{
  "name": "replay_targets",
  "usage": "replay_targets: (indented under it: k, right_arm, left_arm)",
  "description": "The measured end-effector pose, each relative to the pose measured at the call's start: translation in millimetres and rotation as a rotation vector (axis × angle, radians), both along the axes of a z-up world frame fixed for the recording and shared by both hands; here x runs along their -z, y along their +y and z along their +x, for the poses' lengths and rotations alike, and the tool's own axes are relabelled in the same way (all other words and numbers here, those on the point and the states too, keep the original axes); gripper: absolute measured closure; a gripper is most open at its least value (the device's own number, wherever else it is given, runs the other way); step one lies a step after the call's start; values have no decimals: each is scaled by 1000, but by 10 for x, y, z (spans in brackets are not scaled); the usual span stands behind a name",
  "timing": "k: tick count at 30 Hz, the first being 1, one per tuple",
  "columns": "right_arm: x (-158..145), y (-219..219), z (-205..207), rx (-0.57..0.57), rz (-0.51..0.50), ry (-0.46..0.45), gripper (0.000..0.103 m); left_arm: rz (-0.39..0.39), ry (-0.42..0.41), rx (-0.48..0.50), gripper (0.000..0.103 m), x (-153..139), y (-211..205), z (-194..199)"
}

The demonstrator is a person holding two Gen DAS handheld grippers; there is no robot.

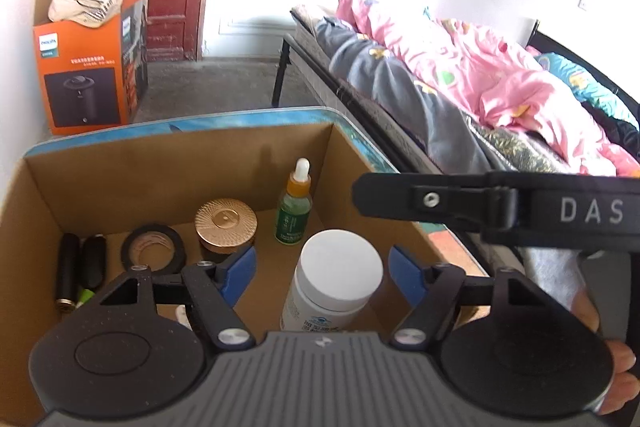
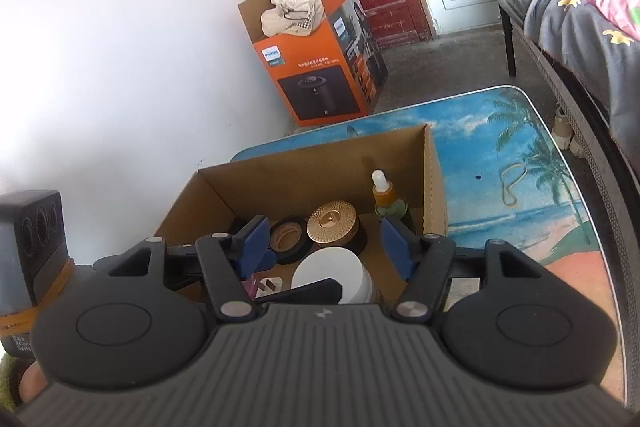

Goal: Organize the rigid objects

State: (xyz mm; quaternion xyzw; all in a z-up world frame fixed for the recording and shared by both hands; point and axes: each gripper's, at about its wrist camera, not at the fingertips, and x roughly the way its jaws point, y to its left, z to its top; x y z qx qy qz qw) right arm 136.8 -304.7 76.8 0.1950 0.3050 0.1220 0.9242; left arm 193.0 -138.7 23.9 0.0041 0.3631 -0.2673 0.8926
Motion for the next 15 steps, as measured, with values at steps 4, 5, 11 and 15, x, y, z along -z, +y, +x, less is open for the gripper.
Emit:
replay_targets:
  k: [4, 5, 11, 15]
  right_arm:
    - [-201, 10, -218, 4, 0, -72, 30]
    - [-246, 11, -273, 8, 5, -88, 30]
    - [-443, 118, -501, 31, -63, -169, 30]
    - [-512, 253, -522, -11, -92, -189, 31]
  left_arm:
    - [-14, -54, -15, 25, -203, 182, -216]
    - [-16, -66, -18, 24, -238, 230, -268]
    - [-34, -87, -74, 21, -330, 577, -478]
    - [-38, -72, -106, 21, -300, 744, -501]
